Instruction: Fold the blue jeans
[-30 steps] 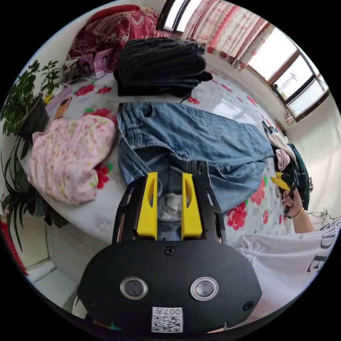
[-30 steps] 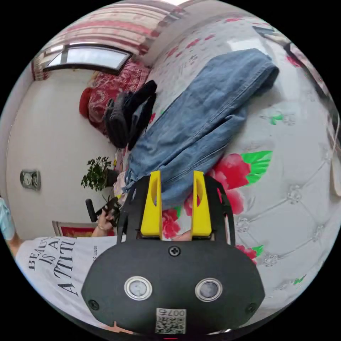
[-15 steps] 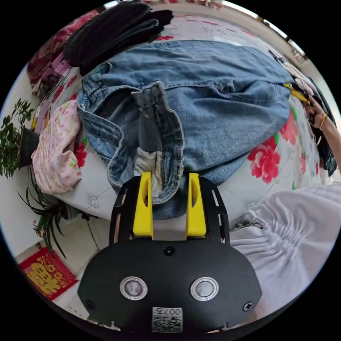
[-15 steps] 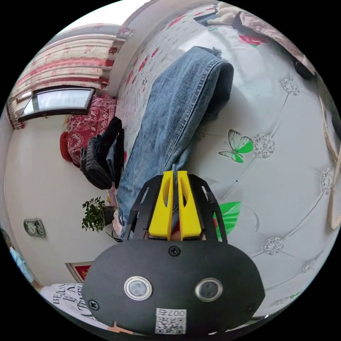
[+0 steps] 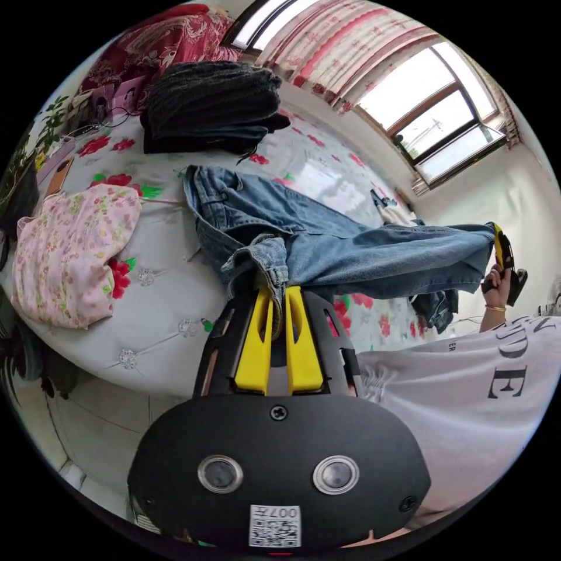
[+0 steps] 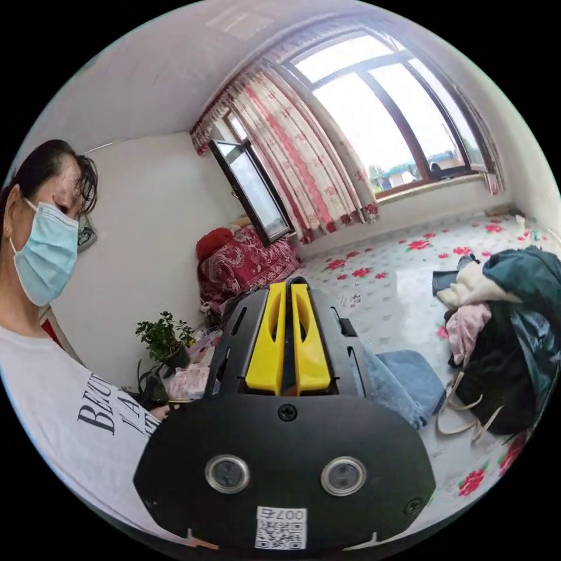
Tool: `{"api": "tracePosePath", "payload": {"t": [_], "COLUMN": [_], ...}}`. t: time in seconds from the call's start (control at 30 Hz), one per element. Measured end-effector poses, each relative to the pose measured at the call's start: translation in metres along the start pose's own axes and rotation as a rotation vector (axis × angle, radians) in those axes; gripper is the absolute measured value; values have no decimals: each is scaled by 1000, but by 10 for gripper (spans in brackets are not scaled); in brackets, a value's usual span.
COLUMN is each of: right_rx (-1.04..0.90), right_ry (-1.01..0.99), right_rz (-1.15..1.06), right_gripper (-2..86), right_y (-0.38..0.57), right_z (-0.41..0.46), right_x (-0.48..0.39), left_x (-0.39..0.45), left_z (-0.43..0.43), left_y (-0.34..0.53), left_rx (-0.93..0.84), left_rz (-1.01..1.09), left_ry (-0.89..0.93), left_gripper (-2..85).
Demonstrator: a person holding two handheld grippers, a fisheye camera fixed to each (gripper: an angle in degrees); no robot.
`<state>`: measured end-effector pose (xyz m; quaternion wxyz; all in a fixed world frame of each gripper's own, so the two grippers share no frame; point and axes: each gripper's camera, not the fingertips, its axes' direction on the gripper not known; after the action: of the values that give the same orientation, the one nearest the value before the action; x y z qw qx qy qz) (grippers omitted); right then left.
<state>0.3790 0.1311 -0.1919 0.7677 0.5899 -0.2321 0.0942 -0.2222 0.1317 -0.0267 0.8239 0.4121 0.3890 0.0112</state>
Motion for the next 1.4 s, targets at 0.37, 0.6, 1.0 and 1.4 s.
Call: {"api": "tracePosePath", "payload": {"t": [0.37, 0.6, 1.0, 1.4], "right_rx": [-499, -624, -788, -379], "right_ry": [107, 300, 403, 188], "right_rz": [447, 722, 626, 424], "right_gripper": [95, 120, 123, -2], "right_y": [83, 205, 202, 76], "right_z": [91, 13, 55, -96], "right_x": [139, 210, 282, 241], "left_x": [-44, -75, -82, -60], "left_z": [38, 62, 78, 103], "left_y": [-2, -14, -95, -108], "left_rx": [-129, -152, -136, -208], "left_rz": [-95, -180, -184, -47], "left_ry": [-26, -1, 13, 7], "left_gripper": [41, 43, 30, 7]}}
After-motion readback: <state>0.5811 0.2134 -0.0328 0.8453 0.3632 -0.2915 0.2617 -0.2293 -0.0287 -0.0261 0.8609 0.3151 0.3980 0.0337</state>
